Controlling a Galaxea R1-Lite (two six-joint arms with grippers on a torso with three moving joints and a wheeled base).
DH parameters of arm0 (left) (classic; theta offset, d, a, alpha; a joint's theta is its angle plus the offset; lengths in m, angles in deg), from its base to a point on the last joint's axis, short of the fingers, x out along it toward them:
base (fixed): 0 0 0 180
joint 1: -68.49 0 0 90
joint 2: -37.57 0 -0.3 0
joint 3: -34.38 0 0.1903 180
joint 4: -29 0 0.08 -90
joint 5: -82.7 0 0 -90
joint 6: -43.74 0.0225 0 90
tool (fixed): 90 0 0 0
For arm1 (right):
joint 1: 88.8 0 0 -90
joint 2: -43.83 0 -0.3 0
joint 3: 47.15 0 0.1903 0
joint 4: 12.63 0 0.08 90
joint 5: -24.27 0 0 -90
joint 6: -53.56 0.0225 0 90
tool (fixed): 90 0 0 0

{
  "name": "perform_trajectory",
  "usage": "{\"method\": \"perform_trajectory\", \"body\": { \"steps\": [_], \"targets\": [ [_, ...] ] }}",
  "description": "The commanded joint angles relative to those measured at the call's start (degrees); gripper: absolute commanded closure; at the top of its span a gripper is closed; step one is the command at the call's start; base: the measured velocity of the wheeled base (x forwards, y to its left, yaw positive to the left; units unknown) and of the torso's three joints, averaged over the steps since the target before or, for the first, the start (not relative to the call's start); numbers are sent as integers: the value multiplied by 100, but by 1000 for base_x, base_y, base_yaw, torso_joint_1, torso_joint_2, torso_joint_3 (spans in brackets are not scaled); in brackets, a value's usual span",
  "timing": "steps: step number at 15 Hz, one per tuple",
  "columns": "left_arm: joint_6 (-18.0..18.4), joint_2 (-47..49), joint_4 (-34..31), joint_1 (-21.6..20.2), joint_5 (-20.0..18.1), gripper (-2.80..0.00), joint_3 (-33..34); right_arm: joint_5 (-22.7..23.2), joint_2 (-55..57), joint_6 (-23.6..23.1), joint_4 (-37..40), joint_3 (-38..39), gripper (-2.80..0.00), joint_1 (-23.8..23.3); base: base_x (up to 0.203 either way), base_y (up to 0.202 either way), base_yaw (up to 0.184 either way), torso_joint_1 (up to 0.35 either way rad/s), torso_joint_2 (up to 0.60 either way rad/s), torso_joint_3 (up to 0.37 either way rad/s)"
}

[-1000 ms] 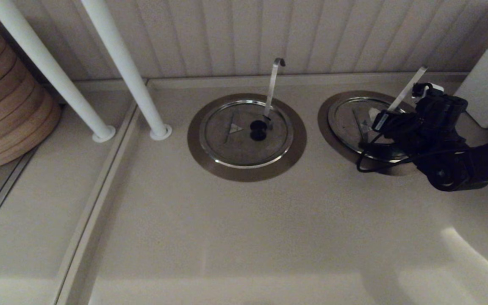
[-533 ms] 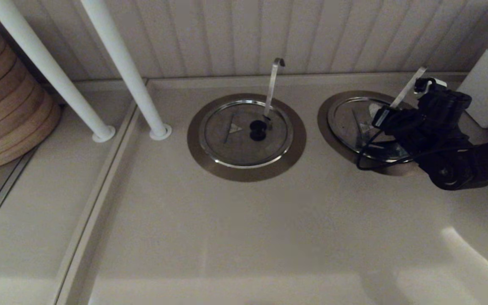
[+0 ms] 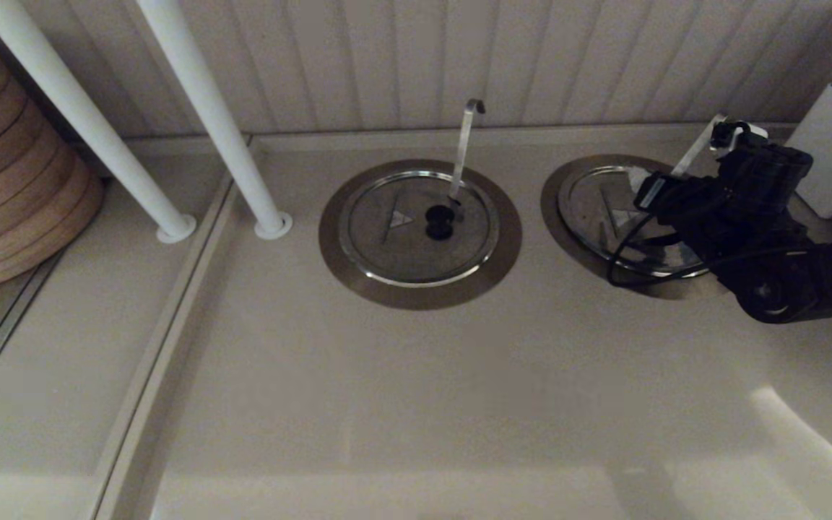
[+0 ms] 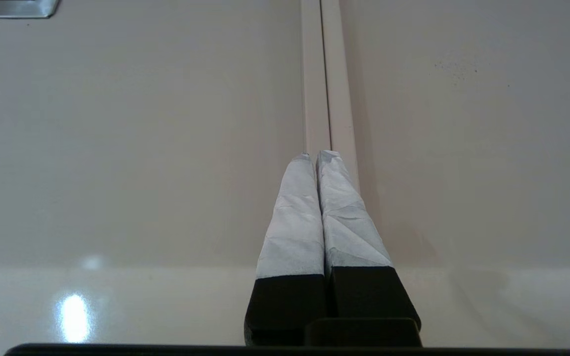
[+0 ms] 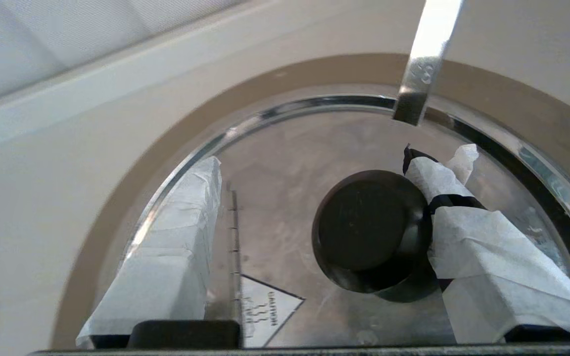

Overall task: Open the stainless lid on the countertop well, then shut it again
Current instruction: Open the lid

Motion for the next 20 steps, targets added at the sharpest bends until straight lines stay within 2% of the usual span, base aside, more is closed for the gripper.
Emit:
{"method": "perform_trajectory", "body": {
  "steps": [1, 20],
  "targets": [
    [-4, 6, 0, 0, 2, 0, 0, -5, -59, 9, -21, 10, -280, 64, 0, 0, 0, 0, 0, 0],
    [-4, 6, 4, 0, 2, 0, 0, -189, 29, 36, -85, 98, -280, 602, 0, 0, 0, 0, 0, 0]
  ]
}}
